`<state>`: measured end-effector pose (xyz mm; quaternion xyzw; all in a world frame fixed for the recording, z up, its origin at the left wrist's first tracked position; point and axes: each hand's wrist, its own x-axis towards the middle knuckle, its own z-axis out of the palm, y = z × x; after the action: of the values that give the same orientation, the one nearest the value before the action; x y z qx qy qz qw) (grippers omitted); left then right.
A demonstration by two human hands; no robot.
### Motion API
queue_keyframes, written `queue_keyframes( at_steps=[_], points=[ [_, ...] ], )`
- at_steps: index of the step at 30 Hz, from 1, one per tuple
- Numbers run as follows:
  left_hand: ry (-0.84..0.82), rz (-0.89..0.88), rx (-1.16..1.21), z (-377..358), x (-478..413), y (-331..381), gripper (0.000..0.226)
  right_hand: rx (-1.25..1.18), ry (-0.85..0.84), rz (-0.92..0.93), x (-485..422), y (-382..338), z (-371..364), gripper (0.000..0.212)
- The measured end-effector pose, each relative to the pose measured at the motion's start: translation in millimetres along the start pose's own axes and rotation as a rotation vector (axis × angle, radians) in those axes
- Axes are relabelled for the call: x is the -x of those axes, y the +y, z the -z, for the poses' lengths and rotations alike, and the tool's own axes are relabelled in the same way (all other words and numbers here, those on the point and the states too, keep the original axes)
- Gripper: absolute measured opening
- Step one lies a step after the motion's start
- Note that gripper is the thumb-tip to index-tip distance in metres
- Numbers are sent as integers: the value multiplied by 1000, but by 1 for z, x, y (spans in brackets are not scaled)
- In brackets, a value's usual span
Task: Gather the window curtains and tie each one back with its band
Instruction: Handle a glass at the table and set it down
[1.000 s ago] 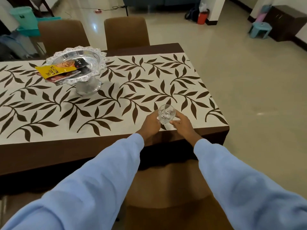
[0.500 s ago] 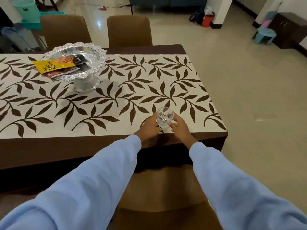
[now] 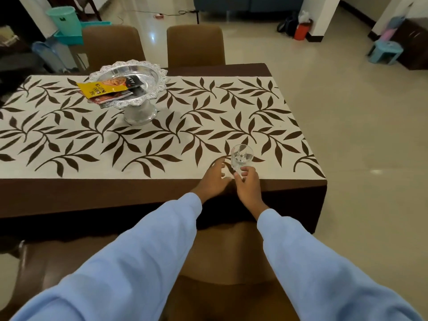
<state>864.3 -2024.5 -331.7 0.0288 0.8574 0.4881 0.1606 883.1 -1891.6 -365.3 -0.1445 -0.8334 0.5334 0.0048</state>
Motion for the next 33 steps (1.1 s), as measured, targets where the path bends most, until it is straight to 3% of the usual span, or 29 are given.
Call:
queue_keyframes(
  at_steps=[5,12,23,33],
  points=[
    [30,-35,-67,34,42,-23,55,-16,-159,83,39,-23,-37,31],
    [210,-7,-167,128,133,-62,52,19,-391,253,106,-82,-102,40],
    [545,117,-384,265,388,-141,41,110,-775,618,298,-188,-244,44],
    [895,380,-363,302,610,-195,39,117,-1205,810,495,-247,-340,45]
  ],
)
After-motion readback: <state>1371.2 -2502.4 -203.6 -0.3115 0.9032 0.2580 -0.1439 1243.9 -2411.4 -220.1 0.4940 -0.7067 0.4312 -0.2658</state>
